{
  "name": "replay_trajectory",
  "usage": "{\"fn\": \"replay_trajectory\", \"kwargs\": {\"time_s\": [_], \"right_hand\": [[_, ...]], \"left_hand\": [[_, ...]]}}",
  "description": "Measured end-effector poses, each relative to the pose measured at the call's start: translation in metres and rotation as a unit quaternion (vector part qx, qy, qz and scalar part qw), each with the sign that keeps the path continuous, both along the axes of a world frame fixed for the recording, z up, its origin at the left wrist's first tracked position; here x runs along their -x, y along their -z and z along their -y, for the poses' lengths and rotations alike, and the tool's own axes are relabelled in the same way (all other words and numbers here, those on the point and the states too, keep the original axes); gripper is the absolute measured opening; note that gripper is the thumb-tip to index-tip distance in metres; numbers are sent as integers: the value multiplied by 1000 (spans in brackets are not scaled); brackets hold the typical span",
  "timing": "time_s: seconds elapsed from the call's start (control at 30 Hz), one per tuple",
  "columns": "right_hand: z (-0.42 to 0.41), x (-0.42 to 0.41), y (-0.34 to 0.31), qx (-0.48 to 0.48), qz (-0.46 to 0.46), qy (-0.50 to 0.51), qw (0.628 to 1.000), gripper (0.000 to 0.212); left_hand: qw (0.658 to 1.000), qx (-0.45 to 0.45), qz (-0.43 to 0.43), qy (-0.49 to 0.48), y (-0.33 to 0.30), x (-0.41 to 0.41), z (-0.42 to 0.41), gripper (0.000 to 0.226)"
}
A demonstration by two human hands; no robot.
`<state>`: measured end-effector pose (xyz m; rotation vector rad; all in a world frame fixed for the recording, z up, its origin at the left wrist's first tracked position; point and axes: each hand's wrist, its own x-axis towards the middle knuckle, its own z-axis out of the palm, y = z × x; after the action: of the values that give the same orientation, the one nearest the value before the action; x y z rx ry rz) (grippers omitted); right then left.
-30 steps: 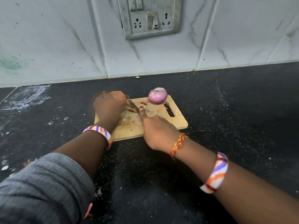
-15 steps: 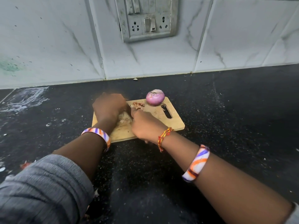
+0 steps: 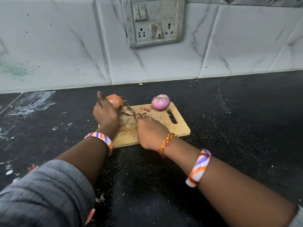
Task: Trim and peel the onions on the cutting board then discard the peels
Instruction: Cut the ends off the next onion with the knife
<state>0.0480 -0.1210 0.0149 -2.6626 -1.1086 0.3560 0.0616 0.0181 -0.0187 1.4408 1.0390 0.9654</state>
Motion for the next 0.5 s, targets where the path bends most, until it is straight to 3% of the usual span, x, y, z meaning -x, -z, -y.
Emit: {"fn": "replay_trajectory", "kwargs": {"time_s": [0.33, 0.5], "right_hand": [[5, -13, -13, -111, -22, 32, 993, 68], [-6, 3, 3, -5, -49, -10, 999, 70]], "left_hand": [[1000, -11, -6, 21, 5, -5, -2, 55], [1000, 1, 5, 1, 6, -4, -4, 55]]}}
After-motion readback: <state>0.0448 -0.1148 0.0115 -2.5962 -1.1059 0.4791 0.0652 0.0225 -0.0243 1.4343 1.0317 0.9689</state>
